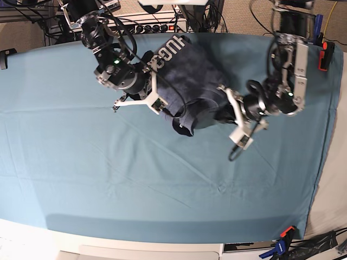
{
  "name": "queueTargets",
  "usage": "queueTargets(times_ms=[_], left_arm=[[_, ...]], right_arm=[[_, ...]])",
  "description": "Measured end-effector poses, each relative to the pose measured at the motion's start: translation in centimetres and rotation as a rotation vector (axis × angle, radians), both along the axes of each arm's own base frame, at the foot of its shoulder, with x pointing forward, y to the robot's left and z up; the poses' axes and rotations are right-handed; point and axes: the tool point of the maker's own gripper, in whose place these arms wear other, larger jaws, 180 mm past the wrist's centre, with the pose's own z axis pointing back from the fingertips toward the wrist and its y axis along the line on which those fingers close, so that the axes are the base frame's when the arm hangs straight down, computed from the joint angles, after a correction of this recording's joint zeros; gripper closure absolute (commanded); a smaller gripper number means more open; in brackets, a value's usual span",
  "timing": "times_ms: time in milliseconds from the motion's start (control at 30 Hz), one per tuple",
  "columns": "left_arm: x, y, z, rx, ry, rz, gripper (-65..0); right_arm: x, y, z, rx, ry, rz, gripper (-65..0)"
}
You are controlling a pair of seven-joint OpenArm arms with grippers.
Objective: Fold the T-shirt properly
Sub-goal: 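Hold the bundle with both grippers and square its edges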
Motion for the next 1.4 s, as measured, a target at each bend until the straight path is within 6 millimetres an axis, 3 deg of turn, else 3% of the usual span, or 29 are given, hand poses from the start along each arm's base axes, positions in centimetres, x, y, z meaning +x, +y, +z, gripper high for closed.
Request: queueTargets(times_ms=[167,333,467,800,933,1067,1267,1400], left_arm=[[-0.4,4.2,-1.1,0.139,0.046,0.010,0.0],[-2.5,6.0,-2.7,0.171,0.119,0.037,0.0],[-6.1,5.2,-4.8,0.130,0.218,0.021,0.0],[-12.0,2.4,-5.4,-0.002,0.306,-0.033,0.0],[-14.3,0.0,-5.4,-0.084,0.346,-0.065,0.0],[-13.7,-2.3,-4.9,-0.132,0.326,-0.072,0.0],[-10.1,-3.3,-3.4,-0.144,0.231,-0.065,0.0],[-9.5,-3.7,-3.1,-0.147,0.211,-0.059,0.0]], right_arm=[[0.3,-0.4,0.0,-0.036,-0.025,-0.007,0.0],[0.9,-1.2,0.2,-0.006,-0.027,-0.061,0.0],[1.2,-2.1,0.3,0.009,-0.020,-0.095,0.0],[1.2,-2.2,0.3,0.018,-0.017,-0.106,0.0],[1.2,-2.2,0.3,0.017,-0.017,-0.106,0.0],[1.2,-2.2,0.3,0.021,-0.016,-0.106,0.0],[1.2,-2.2,0.2,0.019,-0.013,-0.106,0.0],[1.2,-2.2,0.2,0.018,-0.013,-0.107,0.0]])
